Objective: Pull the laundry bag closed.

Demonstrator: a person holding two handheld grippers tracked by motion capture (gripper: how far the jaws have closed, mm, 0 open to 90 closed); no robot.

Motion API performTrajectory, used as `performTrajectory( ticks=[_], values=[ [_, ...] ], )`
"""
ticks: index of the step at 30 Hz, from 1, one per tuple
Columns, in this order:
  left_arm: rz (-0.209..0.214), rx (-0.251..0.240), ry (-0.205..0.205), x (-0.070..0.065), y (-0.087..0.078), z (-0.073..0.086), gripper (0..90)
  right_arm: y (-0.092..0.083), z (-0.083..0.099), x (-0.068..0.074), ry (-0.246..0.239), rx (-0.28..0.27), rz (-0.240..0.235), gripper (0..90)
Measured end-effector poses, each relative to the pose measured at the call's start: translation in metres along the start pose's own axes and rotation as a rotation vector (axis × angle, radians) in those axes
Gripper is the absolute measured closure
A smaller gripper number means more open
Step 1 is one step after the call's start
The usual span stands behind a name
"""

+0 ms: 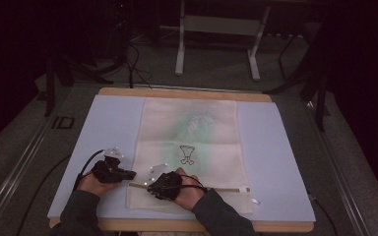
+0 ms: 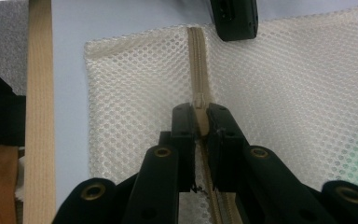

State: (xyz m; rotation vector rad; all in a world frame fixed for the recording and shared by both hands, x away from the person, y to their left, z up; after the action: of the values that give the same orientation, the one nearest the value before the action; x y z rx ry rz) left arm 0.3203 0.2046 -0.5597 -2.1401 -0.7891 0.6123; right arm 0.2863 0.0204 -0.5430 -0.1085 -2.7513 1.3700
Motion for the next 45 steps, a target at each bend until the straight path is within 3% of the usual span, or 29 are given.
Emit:
performTrajectory(
  ticks=[45],
  values=[
    [-0.004, 0.001, -0.001, 0.0, 0.0, 0.0, 90.0, -0.013, 0.012, 0.003, 0.009, 0.007, 0.031, 82.3]
  ],
)
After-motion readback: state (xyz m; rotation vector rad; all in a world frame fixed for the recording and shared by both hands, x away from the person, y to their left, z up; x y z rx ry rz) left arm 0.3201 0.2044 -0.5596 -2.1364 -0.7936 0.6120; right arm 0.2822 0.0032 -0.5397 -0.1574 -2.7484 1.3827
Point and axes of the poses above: each handheld gripper's, and its own axes: y roughly forward along the jaws, z roughly out of its underside, x roughly to its left, the point moved 4 cm from there along y, roughly forward along the jaws, and after that the axes turned 8 degrees about -z, right-handed, at the moved point
